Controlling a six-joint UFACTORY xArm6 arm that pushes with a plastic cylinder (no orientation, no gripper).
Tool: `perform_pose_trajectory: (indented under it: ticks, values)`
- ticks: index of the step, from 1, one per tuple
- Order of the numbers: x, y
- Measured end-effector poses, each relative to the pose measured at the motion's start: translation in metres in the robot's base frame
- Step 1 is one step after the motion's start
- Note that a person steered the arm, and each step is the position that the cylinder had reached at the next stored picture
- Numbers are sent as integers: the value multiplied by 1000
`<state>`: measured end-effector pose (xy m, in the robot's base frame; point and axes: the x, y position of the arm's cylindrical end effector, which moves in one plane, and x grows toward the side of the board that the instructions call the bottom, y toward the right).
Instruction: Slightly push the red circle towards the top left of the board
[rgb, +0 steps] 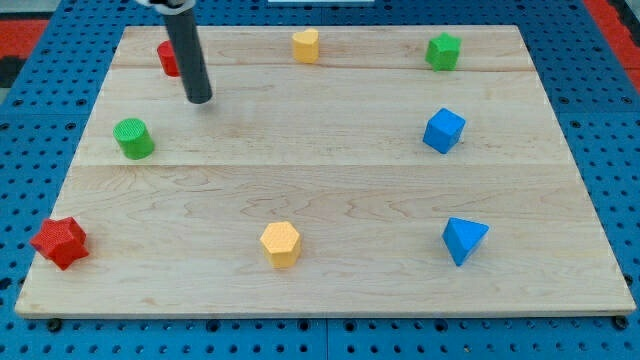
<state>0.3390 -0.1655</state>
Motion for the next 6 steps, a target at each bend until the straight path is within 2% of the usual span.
perform_pose_trajectory:
  ticks: [3,4,6]
  values:
    - [-76,-32]
    - [-83,1]
    - [-126,89]
